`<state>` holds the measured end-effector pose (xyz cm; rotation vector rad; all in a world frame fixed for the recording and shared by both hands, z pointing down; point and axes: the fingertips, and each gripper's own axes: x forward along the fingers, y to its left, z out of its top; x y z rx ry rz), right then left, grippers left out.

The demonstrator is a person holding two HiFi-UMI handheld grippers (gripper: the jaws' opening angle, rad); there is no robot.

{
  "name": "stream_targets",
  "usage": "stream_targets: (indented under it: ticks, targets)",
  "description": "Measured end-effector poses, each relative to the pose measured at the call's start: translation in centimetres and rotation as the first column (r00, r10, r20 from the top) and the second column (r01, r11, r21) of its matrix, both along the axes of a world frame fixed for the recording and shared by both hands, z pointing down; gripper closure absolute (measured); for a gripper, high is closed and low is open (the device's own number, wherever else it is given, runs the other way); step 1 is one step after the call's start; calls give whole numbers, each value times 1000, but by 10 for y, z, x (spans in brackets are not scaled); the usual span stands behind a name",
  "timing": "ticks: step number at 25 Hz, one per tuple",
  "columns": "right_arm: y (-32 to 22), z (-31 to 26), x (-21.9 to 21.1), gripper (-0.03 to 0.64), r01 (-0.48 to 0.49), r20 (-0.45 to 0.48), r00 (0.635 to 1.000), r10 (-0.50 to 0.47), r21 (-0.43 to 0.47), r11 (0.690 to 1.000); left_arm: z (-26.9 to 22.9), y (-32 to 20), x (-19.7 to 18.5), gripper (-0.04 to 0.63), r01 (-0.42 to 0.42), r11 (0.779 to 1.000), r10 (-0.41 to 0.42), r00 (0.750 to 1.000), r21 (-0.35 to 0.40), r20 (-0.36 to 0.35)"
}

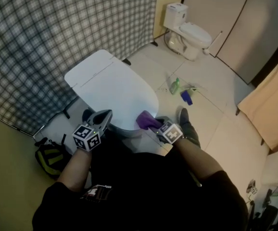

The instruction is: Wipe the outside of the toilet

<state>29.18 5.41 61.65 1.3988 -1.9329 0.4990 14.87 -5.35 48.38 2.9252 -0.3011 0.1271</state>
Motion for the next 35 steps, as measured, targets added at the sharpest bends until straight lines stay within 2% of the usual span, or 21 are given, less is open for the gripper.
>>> stream_targets:
  ticks: [4, 9, 14, 17, 21, 24, 27, 29, 31, 35]
  targets:
    - [-51, -38, 35, 465, -80, 126, 990, 62, 137, 987, 1, -26, -2, 589, 40, 999, -40, 999, -20, -9]
    - [-147, -64, 52, 462, -100, 132, 988, 76, 188, 977, 12, -81, -39, 589, 129, 991, -129, 992, -39, 6]
    - [-272, -69, 33, 460, -39, 68, 997, 25, 224, 974, 23, -148, -94, 589, 232, 972, -230, 972, -36, 48]
    - [-349, -71, 15, 460, -38, 73, 997, 22, 233, 972, 20, -186, -128, 589, 283, 959, -280, 958, -33, 62]
    - [-452, -71, -26, 460, -17, 59, 998, 2, 258, 966, 23, -215, -183, 589, 339, 937, -333, 939, -80, 81]
    - [-521, -66, -49, 460, -43, 46, 998, 32, 248, 968, 37, -219, -224, 589, 363, 926, -354, 930, -99, 102]
    - [-568, -48, -64, 460, -85, 52, 996, 75, 224, 971, 65, -213, -264, 589, 375, 922, -358, 920, -95, 158]
    - [-589, -36, -68, 460, -106, 17, 994, 104, 197, 975, 81, -213, -291, 589, 410, 903, -385, 906, -130, 178]
    - [-607, -24, -72, 460, -105, -31, 993, 112, 171, 980, 94, -210, -315, 589, 454, 874, -425, 887, -172, 183]
    - [-621, 0, -69, 460, -93, -106, 989, 103, 97, 991, 116, -209, -348, 589, 489, 849, -457, 869, -198, 190]
